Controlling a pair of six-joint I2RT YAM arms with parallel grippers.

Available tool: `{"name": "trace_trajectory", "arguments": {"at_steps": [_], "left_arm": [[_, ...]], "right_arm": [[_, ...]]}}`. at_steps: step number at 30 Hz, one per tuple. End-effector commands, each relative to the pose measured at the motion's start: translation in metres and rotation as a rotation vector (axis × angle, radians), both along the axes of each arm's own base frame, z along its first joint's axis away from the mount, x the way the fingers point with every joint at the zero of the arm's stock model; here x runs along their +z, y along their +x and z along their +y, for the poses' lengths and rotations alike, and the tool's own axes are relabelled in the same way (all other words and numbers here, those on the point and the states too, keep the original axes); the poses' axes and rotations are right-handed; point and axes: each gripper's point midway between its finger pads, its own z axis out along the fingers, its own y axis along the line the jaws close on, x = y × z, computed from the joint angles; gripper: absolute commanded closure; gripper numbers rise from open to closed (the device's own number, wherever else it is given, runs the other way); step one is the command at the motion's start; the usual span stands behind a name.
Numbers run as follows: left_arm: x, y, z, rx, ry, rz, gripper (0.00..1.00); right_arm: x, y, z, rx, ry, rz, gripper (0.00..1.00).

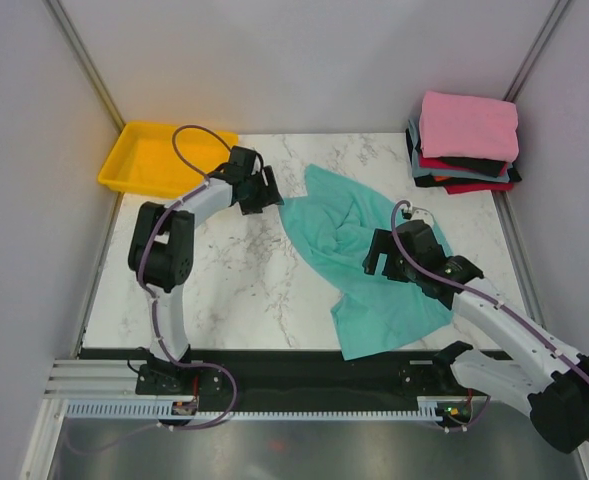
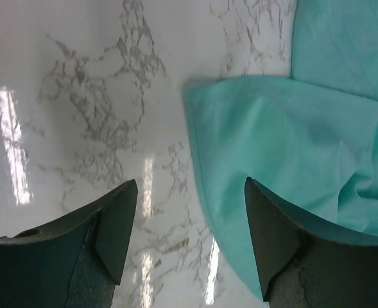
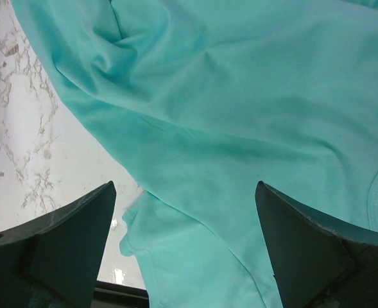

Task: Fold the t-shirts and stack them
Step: Flatten the tshirt out

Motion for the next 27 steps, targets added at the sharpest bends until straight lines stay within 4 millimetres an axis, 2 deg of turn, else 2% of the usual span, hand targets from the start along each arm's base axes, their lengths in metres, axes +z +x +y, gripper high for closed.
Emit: {"name": "trace_trajectory", "arguments": {"at_steps": [1,2,3,4,5,6,8,9,12,13,14,15,16,17,19,21,22,23,25,26,27], "left_arm": [[0.004,0.038,-0.017,0.004,-0.037,-0.066,0.25],[0.005,0.047,-0.021,0.005,-0.045,-0.076,0.25],[-0.008,0.049,-0.022,0.006,-0.046,-0.051,0.26],[-0.012,0.052,-0.027,-0.001,-0.054,-0.046,0.27],[-0.008,0.059,-0.03,-0.002,-0.062,-0.059,0.28],[-0.018,0.06,-0.032,-0.005,-0.059,-0.043,0.33],[-0.019,0.063,-0.037,-0.012,-0.067,-0.043,0.39],[-0.025,0.062,-0.039,-0.017,-0.066,-0.031,0.45],[-0.032,0.06,-0.043,-0.02,-0.062,-0.02,0.52],[-0.037,0.059,-0.045,-0.027,-0.063,-0.009,0.6],[-0.039,0.058,-0.046,-0.027,-0.063,-0.006,0.6],[-0.041,0.055,-0.048,-0.034,-0.071,0.004,0.69],[-0.038,0.054,-0.05,-0.038,-0.08,0.003,0.76],[-0.037,0.051,-0.05,-0.039,-0.085,0.007,0.98],[-0.028,0.049,-0.045,-0.026,-0.075,-0.008,0.98],[-0.009,0.045,-0.029,0.019,-0.035,-0.035,0.98],[-0.012,0.035,-0.018,0.038,-0.007,-0.01,0.98],[0.012,0.035,-0.009,0.062,-0.003,-0.053,0.98],[0.022,0.028,0.006,0.091,-0.003,-0.06,0.98],[0.017,0.018,0.012,0.093,0.006,-0.041,0.98],[0.029,0.015,0.017,0.101,0.003,-0.062,0.98]], "right_arm": [[0.002,-0.006,0.003,0.039,0.009,-0.013,0.02],[0.001,-0.006,0.002,0.04,0.006,-0.014,0.02],[0.002,-0.007,0.003,0.045,0.01,-0.015,0.02],[0.002,-0.007,0.003,0.048,0.007,-0.018,0.02],[0.0,-0.008,0.003,0.051,0.004,-0.013,0.02],[0.001,-0.008,0.002,0.052,0.004,-0.018,0.02],[-0.001,-0.01,0.001,0.06,-0.005,-0.015,0.02],[-0.001,-0.011,0.0,0.058,-0.008,-0.018,0.02],[-0.005,-0.013,-0.005,0.055,-0.027,-0.013,0.02],[-0.008,-0.015,-0.006,0.055,-0.032,-0.01,0.02],[-0.009,-0.015,-0.007,0.052,-0.033,-0.007,0.02],[-0.01,-0.017,-0.008,0.052,-0.035,-0.005,0.02],[-0.011,-0.018,-0.008,0.053,-0.038,-0.001,0.02],[-0.014,-0.021,-0.01,0.046,-0.037,0.008,0.02],[-0.017,-0.026,-0.007,0.064,-0.021,0.024,0.02],[-0.02,-0.035,0.006,0.114,-0.001,0.04,0.02],[-0.02,-0.039,0.011,0.121,-0.005,0.043,0.02],[-0.025,-0.055,0.026,0.185,-0.031,0.066,0.02],[-0.03,-0.073,0.042,0.176,-0.016,0.107,0.02],[-0.04,-0.089,0.047,0.203,-0.059,0.131,0.02],[-0.045,-0.098,0.051,0.199,-0.06,0.149,0.02]]}}
